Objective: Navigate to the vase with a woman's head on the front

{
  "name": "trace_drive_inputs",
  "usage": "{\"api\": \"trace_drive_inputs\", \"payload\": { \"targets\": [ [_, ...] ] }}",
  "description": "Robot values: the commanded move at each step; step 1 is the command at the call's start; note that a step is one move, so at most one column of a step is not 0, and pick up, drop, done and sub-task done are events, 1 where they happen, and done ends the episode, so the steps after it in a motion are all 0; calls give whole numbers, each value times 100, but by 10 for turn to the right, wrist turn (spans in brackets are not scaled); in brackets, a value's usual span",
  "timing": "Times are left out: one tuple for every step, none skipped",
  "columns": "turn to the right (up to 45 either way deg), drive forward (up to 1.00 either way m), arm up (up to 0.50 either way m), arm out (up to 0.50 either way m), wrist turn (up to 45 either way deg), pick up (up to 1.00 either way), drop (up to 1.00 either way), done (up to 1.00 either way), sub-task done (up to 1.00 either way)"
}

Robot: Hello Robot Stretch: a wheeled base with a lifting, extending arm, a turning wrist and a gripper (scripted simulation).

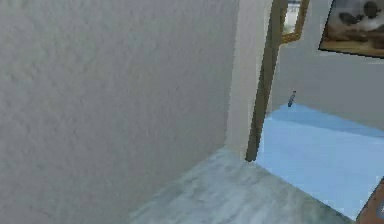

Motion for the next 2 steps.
{"api": "trace_drive_inputs", "payload": {
  "targets": [
    [0, 60, 0, 0, 0, 0, 0, 0, 0],
    [420, 0, 0, 0, 0, 0, 0, 0, 0]
  ]
}}
